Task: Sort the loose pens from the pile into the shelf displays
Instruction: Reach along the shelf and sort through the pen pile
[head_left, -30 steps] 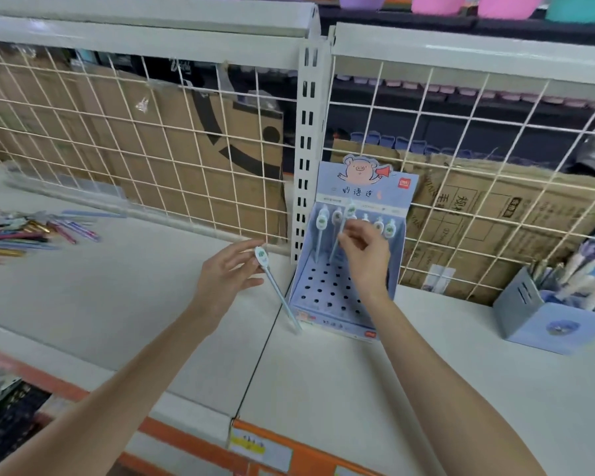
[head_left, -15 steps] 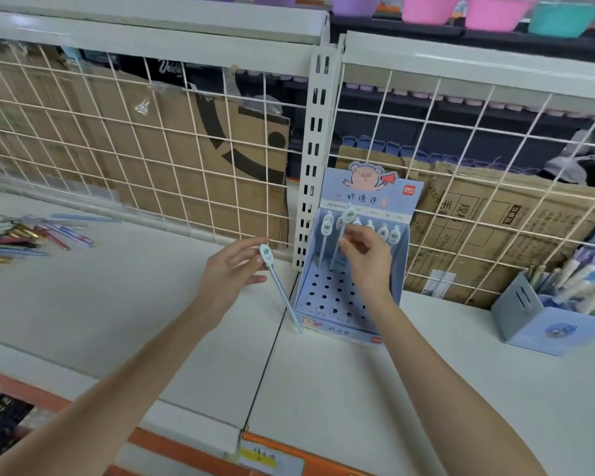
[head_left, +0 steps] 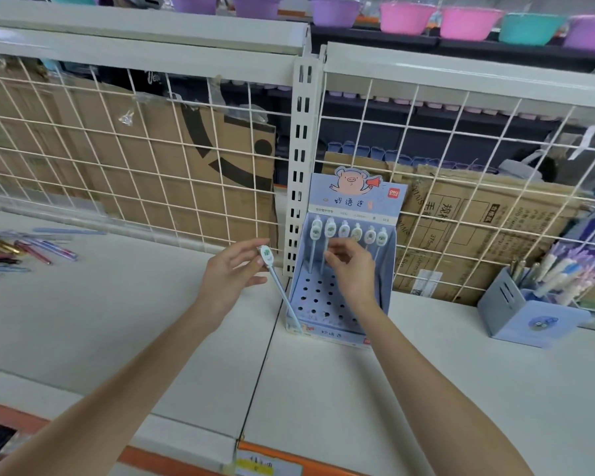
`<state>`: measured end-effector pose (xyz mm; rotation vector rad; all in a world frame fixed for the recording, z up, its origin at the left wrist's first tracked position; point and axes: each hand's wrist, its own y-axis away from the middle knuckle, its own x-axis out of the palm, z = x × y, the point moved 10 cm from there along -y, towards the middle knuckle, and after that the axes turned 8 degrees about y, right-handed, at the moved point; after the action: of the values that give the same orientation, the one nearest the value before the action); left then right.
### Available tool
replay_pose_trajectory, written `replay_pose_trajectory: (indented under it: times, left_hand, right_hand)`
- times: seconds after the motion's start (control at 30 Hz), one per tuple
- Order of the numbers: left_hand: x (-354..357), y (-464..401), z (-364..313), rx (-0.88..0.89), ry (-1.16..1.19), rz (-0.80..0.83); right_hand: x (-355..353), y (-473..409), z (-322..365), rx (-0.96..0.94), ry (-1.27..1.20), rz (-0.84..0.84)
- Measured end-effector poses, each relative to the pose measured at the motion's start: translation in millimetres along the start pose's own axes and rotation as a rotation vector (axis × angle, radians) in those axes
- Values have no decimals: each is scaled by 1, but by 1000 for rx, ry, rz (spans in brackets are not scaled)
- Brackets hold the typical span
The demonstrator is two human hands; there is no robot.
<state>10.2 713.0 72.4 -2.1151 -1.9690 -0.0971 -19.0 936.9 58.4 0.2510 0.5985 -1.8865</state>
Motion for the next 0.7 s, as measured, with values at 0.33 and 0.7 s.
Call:
replay_pose_trajectory:
  times: [0.33,0.7]
  left_hand:
    - [-6,8,-2,5,-24,11]
    - [-8,10,-8,26,-12,-2]
  right_hand:
    - [-1,4,4,5,72,-45]
    - [5,7,-7,41,180,6]
